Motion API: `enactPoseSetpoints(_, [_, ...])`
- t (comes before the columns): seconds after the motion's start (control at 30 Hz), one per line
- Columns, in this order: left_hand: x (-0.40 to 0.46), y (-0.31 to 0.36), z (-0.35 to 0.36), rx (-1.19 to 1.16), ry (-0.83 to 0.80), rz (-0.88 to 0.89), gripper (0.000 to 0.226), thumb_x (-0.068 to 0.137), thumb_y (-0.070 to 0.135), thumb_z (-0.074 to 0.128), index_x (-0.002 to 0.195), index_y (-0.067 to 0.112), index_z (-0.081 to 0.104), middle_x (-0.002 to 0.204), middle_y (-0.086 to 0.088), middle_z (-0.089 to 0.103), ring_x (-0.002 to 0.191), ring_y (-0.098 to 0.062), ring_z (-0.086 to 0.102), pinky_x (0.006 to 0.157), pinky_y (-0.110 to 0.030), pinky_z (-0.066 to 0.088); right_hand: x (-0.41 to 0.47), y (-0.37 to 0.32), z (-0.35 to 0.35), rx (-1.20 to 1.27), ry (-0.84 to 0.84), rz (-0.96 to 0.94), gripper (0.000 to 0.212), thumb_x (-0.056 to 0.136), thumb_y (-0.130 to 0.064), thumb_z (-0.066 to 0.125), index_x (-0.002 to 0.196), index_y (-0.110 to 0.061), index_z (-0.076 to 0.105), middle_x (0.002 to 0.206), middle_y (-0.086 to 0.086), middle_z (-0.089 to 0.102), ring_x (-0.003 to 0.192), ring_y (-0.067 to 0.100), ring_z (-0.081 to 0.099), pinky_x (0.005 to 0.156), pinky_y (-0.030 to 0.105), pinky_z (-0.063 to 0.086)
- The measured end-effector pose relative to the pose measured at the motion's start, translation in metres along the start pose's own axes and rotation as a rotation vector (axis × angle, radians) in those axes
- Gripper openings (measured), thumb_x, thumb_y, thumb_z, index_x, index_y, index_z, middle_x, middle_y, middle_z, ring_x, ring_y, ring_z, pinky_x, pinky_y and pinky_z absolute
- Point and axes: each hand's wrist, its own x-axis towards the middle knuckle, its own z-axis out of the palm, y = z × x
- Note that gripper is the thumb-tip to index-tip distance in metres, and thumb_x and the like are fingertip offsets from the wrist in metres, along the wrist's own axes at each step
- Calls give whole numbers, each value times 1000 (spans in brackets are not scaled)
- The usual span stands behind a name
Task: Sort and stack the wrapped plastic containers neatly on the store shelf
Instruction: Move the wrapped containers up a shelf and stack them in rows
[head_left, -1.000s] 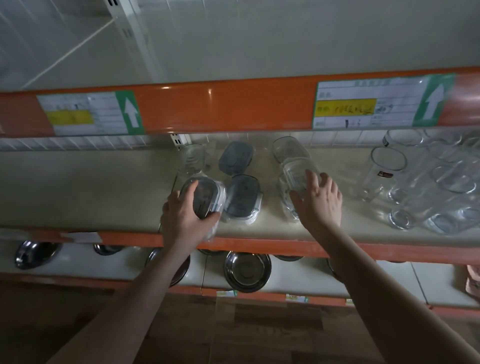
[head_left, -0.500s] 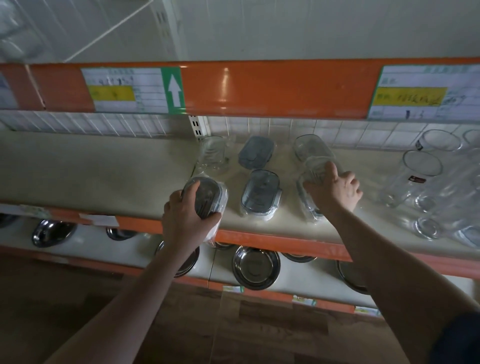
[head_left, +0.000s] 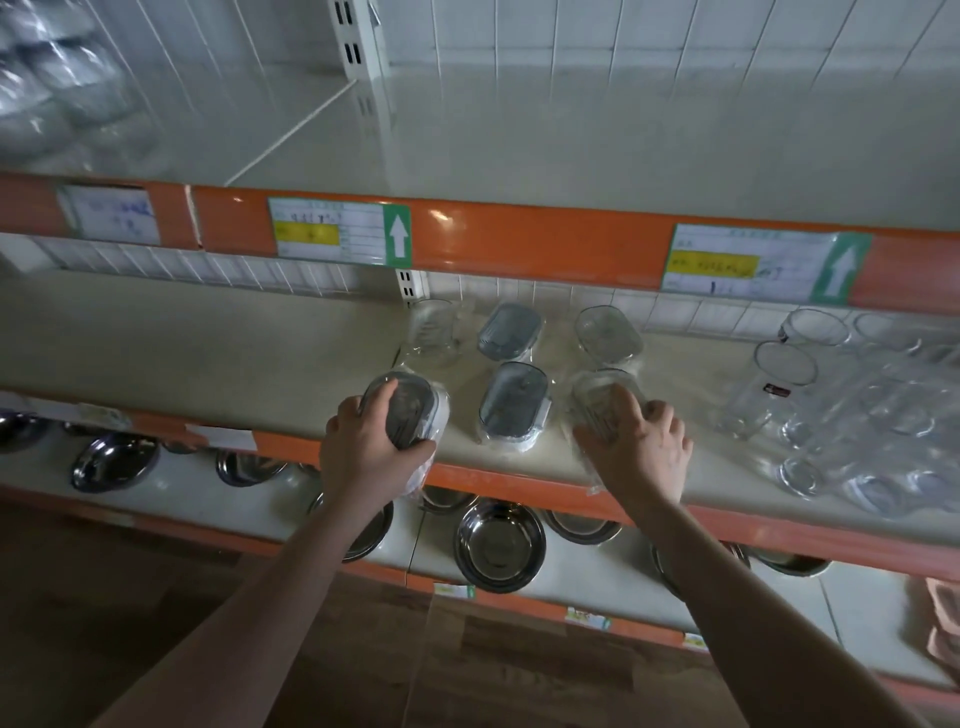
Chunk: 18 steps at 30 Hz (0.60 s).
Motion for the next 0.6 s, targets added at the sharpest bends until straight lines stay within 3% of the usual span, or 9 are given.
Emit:
enactPoseSetpoints(0.3, [-29,-30,-81,43,-32,-20,81,70,51,73,139,33,36,124,-10,46,114,-32,47,89,-39,44,-67,-75,-44,47,-104,-62,61,77,-58,58,129,-31,43,116,13,46,112,33,43,97,42,34])
enactPoseSetpoints(0.6, [-73,-132,-217,16,-18,53,81,70,52,72,141,34,35,125,-9,47,116,-30,48,92,-36,42,-179,-204,-81,16,-89,-200,63,78,-66,52,131,-33,41,124,13,46,115,32,44,101,41,34])
